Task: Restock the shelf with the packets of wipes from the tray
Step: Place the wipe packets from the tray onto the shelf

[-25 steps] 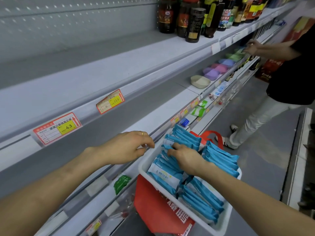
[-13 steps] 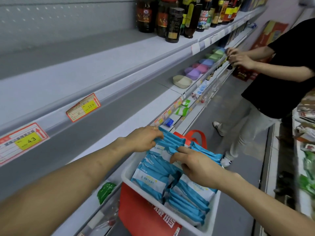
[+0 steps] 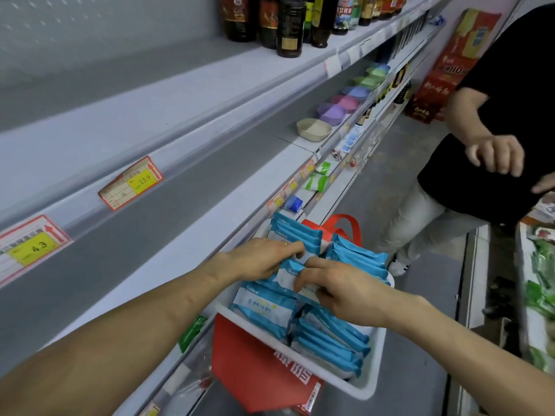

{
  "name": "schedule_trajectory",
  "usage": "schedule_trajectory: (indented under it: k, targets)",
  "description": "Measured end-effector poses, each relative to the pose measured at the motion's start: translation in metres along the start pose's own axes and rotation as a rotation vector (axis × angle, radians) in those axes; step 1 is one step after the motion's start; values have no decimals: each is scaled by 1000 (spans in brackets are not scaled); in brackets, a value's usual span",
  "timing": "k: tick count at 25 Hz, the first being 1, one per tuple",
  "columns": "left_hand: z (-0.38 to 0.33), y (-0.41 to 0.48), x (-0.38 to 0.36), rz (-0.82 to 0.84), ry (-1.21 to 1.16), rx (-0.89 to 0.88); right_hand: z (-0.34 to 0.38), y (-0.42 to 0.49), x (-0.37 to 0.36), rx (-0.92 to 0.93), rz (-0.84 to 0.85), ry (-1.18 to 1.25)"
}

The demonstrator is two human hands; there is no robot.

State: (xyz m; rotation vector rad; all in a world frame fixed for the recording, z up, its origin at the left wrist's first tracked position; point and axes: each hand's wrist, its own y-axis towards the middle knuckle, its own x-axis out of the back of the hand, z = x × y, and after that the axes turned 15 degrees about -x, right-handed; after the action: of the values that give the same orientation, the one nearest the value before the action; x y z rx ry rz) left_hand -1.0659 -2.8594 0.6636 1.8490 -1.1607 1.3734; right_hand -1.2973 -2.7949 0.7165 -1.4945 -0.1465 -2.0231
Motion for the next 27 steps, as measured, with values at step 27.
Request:
schedule_trajectory:
  k: [27]
  targets:
    - [-69, -262, 310, -251, 253, 273, 242, 60, 182, 355, 106, 225]
